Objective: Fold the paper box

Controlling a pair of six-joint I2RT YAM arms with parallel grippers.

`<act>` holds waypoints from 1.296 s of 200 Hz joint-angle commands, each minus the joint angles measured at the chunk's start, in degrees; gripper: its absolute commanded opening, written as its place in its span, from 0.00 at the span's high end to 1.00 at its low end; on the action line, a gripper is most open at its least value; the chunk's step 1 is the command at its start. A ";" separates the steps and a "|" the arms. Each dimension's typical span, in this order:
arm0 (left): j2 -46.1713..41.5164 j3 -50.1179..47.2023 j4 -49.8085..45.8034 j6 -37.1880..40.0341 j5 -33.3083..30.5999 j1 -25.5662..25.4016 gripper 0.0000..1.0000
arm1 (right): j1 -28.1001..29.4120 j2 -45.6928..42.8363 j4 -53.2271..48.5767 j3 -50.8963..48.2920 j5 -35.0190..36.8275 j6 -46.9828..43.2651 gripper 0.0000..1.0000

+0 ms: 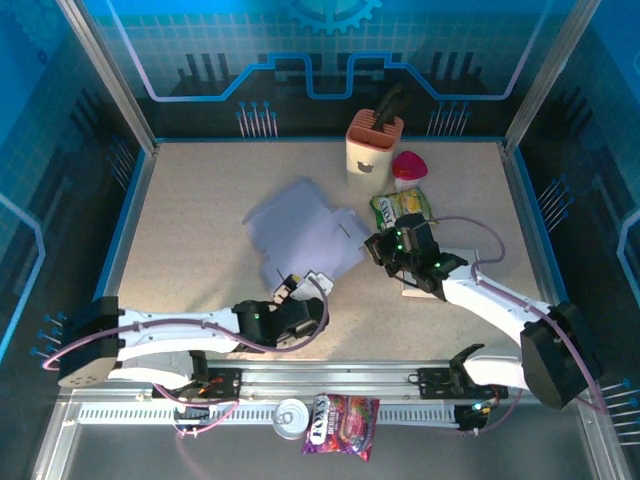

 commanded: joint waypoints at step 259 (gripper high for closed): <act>13.10 15.86 -6.79 9.90 -7.57 0.97 1.00 | 1.08 -22.51 -25.83 7.88 10.36 -6.36 0.56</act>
